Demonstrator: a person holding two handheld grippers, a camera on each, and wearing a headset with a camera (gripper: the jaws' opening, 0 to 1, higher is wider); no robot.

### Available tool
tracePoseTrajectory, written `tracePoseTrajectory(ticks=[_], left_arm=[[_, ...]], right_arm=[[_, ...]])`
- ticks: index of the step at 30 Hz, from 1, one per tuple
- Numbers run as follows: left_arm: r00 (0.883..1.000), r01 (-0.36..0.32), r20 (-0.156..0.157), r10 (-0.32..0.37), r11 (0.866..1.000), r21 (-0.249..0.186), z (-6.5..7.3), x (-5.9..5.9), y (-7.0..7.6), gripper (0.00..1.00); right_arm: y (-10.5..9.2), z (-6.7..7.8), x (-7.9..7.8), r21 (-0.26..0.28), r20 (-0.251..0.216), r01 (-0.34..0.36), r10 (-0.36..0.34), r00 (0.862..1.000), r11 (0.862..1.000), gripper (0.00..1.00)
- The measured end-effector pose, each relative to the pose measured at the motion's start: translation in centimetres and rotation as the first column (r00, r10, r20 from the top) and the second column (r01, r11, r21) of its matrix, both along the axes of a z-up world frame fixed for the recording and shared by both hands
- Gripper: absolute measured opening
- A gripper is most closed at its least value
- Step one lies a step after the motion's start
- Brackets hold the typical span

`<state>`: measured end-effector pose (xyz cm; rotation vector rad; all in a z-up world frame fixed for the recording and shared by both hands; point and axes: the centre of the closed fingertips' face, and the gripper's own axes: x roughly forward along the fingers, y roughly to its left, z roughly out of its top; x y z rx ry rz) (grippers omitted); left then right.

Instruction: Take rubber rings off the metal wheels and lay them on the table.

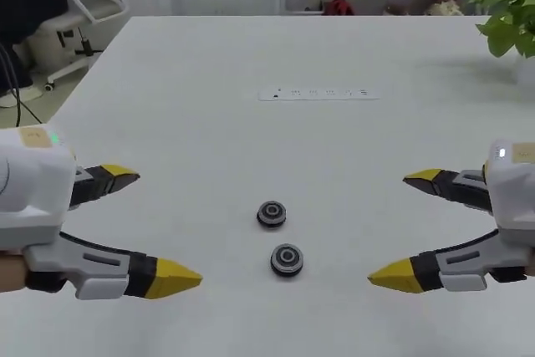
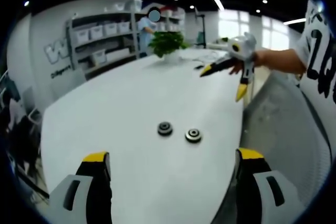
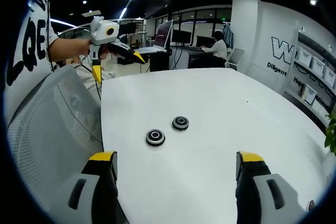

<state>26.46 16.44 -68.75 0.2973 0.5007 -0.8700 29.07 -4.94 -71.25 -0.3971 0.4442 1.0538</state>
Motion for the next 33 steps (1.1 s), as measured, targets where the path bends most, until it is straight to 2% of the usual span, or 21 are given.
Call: tracePoseTrajectory(ticks=[12, 33], left_arm=[[1.0, -0.01, -0.006, 0.01, 1.0, -0.002, -0.6, 0.6, 0.7, 1.0], [1.0, 0.015, -0.014, -0.015, 1.0, 0.012, -1.2, 1.7, -0.1, 1.0]], right_arm=[[0.9, -0.1, 1.0, -0.012, 0.015, -0.033, 0.033, 0.999, 0.999, 0.91], [1.5, -0.5, 2.0, -0.018, 0.016, -0.064, 0.064, 0.998, 0.998, 0.9]])
